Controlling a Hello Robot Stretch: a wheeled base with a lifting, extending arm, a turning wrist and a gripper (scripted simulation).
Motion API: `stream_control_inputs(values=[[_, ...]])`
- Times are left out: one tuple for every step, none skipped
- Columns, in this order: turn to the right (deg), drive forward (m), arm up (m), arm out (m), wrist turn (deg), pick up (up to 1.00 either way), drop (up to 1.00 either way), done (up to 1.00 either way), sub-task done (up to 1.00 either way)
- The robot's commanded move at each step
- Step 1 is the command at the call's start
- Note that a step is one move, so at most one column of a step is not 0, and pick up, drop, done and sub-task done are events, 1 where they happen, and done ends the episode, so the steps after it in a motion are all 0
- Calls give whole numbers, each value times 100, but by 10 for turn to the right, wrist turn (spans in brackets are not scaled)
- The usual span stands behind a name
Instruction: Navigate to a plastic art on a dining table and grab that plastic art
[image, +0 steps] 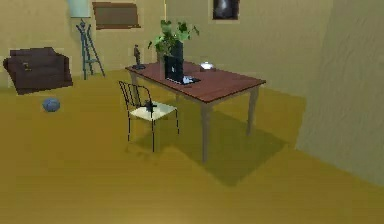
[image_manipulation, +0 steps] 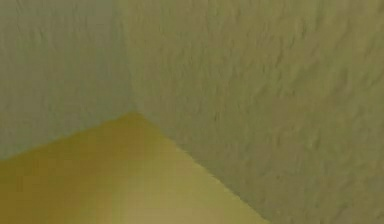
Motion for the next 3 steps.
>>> stream_control_inputs(values=[[0, 90, 0, 0, 0, 0, 0, 0, 0], [-240, 0, 0, 0, 0, 0, 0, 0, 0], [0, 5, 0, 0, 0, 0, 0, 0, 0]])
